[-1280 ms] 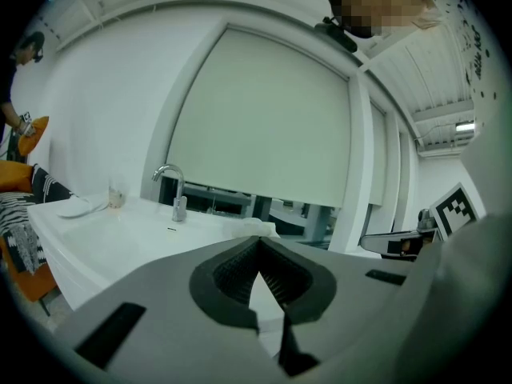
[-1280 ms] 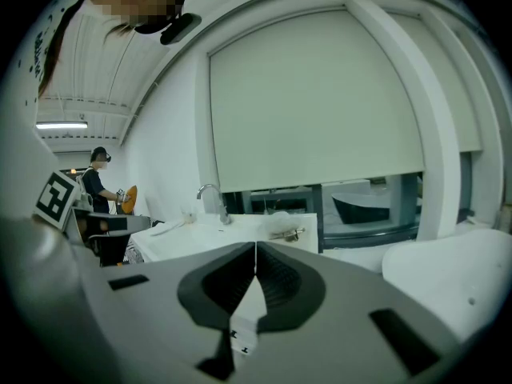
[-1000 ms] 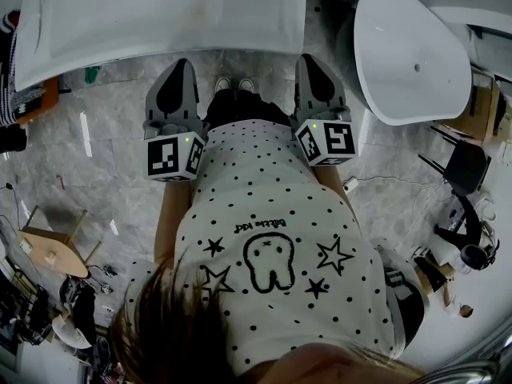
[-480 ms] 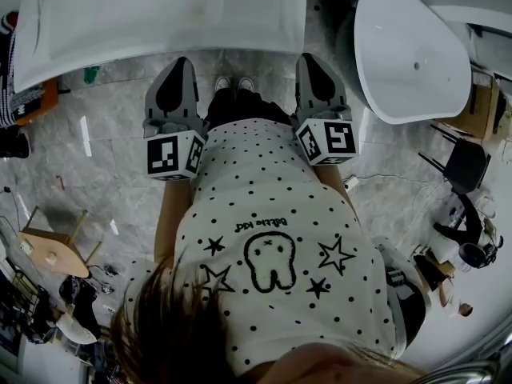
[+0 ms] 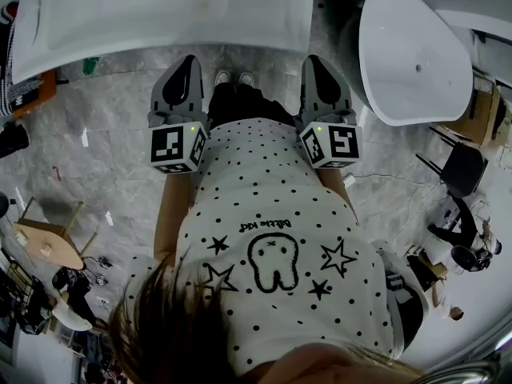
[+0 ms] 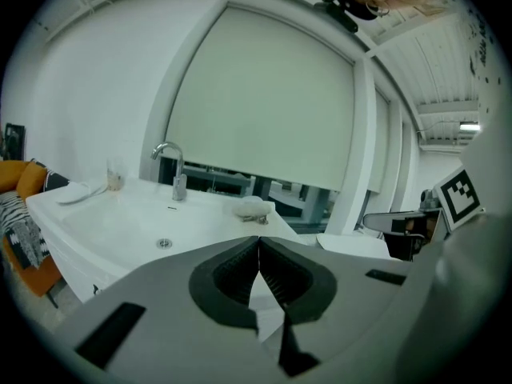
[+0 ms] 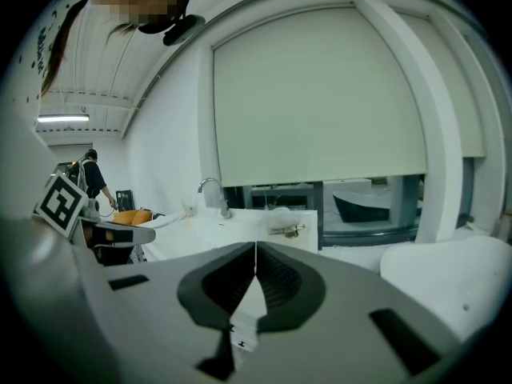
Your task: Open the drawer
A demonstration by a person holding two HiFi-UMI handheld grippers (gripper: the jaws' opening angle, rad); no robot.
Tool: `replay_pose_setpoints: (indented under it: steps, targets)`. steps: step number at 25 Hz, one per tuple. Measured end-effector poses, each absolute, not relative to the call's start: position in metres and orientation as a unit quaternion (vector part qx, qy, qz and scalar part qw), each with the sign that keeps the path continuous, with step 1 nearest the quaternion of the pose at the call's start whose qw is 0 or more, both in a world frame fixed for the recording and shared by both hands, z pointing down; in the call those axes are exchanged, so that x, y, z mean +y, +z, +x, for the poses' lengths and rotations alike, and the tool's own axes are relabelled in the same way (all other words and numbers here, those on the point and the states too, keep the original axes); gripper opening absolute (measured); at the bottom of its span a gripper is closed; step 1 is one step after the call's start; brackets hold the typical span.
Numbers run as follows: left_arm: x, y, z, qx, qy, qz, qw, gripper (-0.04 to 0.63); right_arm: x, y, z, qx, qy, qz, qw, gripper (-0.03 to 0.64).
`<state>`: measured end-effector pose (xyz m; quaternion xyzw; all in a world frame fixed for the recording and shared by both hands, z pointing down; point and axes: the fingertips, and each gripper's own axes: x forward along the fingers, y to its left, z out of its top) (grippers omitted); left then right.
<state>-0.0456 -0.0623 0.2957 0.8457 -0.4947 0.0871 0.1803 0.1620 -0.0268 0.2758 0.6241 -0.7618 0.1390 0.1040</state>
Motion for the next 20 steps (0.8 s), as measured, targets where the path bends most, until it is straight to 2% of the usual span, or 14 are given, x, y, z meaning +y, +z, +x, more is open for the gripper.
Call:
replay_pose_setpoints:
  steps: [5, 9, 20]
  targets:
    - [-0.062, 0.338, -0.045, -0.479, 0.132, 0.844, 0.203, 0.006, -0.028, 0.291, 0.156, -0.764, 0.150, 0.616, 0.117, 0.015]
    - [-0.058, 0.366, -0.034, -0.453, 0.163, 0.849, 0.219, 0.055, -0.026, 0.297, 0.157, -0.765, 0.158, 0.611, 0.125, 0.015]
    - [-0.068, 0.472, -0.019, -0.417, 0.239, 0.841, 0.249, 0.057, -0.021, 0.320, 0.142, -0.771, 0.175, 0.594, 0.148, 0.015]
